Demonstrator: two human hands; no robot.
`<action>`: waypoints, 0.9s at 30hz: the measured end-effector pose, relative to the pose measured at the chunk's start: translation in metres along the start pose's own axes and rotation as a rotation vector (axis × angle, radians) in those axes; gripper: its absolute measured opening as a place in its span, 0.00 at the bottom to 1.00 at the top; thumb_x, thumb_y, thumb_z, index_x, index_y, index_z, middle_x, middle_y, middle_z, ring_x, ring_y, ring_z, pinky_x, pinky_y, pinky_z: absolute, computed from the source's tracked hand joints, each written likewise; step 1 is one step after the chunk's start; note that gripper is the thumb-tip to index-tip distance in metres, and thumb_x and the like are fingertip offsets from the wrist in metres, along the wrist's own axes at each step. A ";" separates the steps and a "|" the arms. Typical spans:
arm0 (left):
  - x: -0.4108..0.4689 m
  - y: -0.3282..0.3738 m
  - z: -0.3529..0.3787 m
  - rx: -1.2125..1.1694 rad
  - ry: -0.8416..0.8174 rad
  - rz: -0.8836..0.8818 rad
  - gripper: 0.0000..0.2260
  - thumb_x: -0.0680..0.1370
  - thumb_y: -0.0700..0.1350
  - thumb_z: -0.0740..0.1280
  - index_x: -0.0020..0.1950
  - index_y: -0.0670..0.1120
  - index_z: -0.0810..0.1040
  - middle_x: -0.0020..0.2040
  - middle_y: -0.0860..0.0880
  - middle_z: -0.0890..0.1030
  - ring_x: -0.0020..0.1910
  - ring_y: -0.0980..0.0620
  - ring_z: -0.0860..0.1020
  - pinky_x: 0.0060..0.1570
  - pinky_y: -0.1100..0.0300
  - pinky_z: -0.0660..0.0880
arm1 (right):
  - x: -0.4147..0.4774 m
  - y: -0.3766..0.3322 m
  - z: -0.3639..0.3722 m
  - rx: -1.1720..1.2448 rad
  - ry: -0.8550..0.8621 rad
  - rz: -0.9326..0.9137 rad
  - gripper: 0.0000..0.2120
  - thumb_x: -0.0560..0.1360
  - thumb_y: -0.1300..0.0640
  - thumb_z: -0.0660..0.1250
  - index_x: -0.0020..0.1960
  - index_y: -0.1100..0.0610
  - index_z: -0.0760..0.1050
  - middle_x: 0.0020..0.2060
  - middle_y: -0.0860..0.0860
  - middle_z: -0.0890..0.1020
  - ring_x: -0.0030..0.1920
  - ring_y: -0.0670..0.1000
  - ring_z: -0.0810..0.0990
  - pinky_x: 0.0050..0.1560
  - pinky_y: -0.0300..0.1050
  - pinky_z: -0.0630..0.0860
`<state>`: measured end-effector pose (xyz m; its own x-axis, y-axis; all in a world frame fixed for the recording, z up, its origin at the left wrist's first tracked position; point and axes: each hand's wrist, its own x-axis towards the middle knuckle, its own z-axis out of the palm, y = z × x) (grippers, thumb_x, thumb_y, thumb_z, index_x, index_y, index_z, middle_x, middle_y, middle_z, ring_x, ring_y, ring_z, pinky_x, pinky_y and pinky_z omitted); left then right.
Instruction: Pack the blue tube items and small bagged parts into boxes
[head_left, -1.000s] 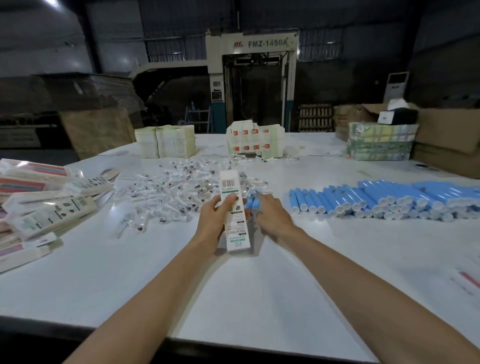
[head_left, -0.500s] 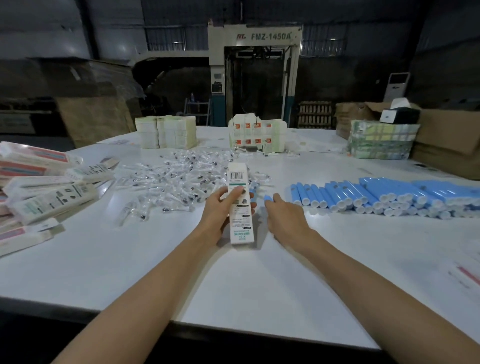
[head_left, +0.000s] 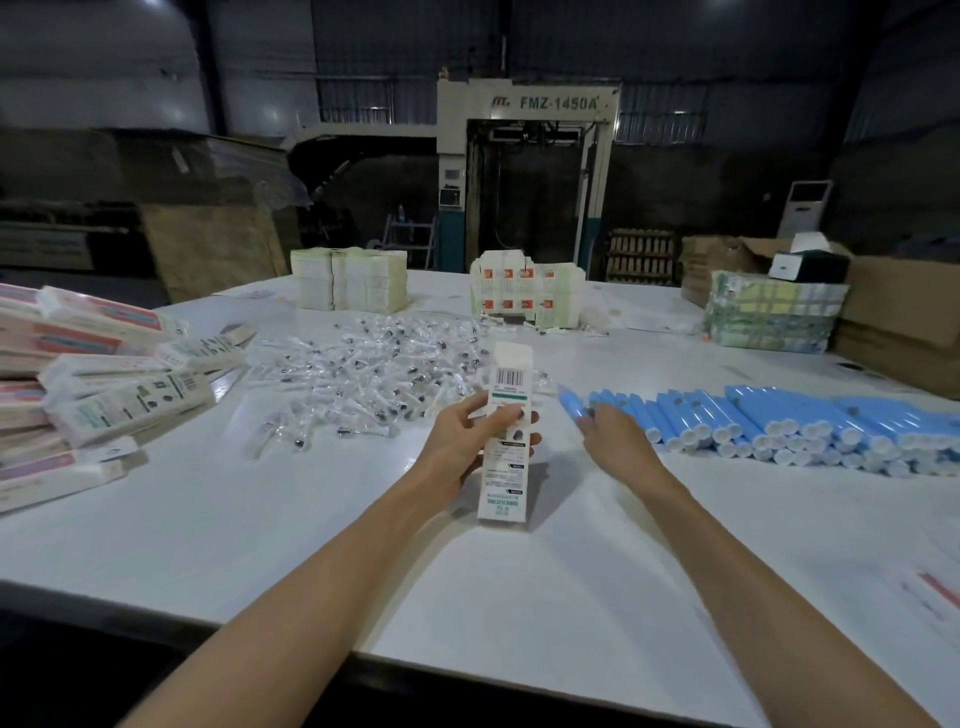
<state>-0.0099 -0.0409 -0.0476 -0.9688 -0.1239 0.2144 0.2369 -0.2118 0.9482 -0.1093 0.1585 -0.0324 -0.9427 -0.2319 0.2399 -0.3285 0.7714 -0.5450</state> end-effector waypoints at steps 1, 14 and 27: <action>0.000 0.000 0.000 0.009 -0.010 0.001 0.22 0.79 0.47 0.78 0.71 0.46 0.80 0.62 0.39 0.87 0.59 0.34 0.86 0.64 0.31 0.80 | 0.001 -0.005 -0.013 0.187 0.062 0.004 0.11 0.86 0.54 0.60 0.53 0.60 0.76 0.47 0.58 0.83 0.46 0.58 0.81 0.41 0.48 0.74; -0.001 0.002 0.003 0.071 -0.035 0.034 0.21 0.78 0.47 0.79 0.70 0.48 0.81 0.61 0.40 0.87 0.58 0.34 0.86 0.65 0.31 0.79 | 0.004 -0.092 -0.065 1.203 0.159 -0.191 0.16 0.81 0.61 0.71 0.64 0.57 0.68 0.56 0.56 0.84 0.54 0.52 0.87 0.46 0.44 0.85; -0.001 -0.001 0.005 0.139 -0.024 0.091 0.18 0.82 0.51 0.75 0.70 0.52 0.81 0.59 0.40 0.88 0.56 0.36 0.87 0.63 0.36 0.82 | 0.015 -0.086 -0.054 0.436 -0.077 -0.370 0.23 0.76 0.58 0.73 0.67 0.48 0.69 0.57 0.49 0.78 0.49 0.49 0.79 0.43 0.39 0.74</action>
<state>-0.0092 -0.0359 -0.0474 -0.9456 -0.1129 0.3050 0.3133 -0.0643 0.9475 -0.0924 0.1205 0.0612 -0.7565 -0.4948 0.4277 -0.6158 0.3188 -0.7205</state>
